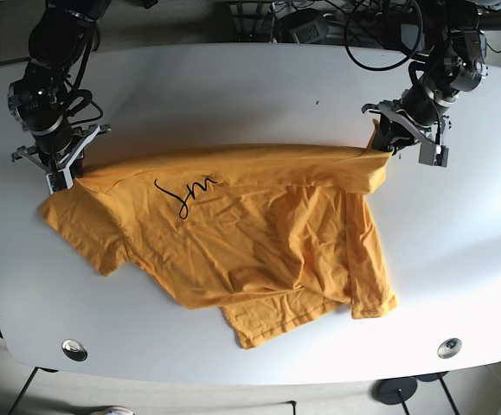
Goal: Fold the T-shirt properly
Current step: 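Drag the shirt edge away from the body with both grippers, spreading it flat, then release the left gripper and move it to the shirt's hem corner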
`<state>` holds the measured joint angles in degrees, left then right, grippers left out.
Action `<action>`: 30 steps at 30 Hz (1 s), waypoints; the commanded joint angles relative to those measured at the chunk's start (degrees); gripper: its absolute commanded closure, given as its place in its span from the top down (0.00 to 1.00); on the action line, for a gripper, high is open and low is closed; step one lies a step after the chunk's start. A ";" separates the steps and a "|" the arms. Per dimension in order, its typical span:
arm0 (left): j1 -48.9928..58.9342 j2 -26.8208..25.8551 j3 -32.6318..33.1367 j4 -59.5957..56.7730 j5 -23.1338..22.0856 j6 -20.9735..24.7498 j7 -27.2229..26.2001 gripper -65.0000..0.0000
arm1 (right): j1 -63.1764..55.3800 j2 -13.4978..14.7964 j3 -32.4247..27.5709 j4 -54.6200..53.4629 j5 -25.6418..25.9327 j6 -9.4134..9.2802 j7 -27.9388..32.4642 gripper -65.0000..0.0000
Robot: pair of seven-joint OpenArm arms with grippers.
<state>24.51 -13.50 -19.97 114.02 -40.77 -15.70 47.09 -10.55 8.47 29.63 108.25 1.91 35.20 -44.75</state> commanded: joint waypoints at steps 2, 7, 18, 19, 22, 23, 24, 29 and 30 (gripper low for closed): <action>1.99 -0.61 -0.30 1.28 -0.85 -0.25 -1.51 0.04 | -1.28 -0.34 0.57 0.98 0.59 -0.08 2.33 0.03; 3.75 -0.79 -0.30 1.28 -0.85 -0.25 -1.07 0.08 | -4.44 -0.43 0.13 0.98 0.59 -0.08 6.03 0.03; 1.64 -4.66 -1.18 1.10 -5.51 -0.25 7.72 0.52 | -4.09 -0.51 0.04 1.07 0.59 -0.08 6.03 0.03; 1.64 -5.54 -1.62 0.93 -7.62 -0.25 8.34 0.52 | -4.00 -0.87 0.04 0.98 0.59 -0.08 6.11 0.03; 2.08 -8.88 -1.79 0.93 -11.93 -0.87 10.01 0.52 | -4.00 -1.66 0.04 1.07 0.59 -0.08 6.11 0.03; 2.08 -10.11 -1.18 0.93 -12.72 -2.36 10.80 0.52 | -4.00 -1.66 0.04 1.07 0.59 -0.08 6.11 0.03; 2.08 -10.99 -0.65 0.84 -12.90 -4.56 11.33 0.51 | -4.00 -1.92 0.04 1.07 0.59 -0.08 6.20 0.03; 2.17 -13.01 -1.70 0.84 -12.54 -9.83 13.09 0.52 | -4.00 -2.01 0.04 1.16 0.59 -0.08 6.20 0.03; 2.08 -14.85 0.23 0.75 -12.63 -12.38 15.28 0.52 | -4.00 -1.83 0.04 1.16 0.59 -0.08 6.20 0.03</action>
<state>26.59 -28.29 -18.48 113.97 -52.34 -28.95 64.12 -15.00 6.02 29.41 108.22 1.76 35.18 -40.03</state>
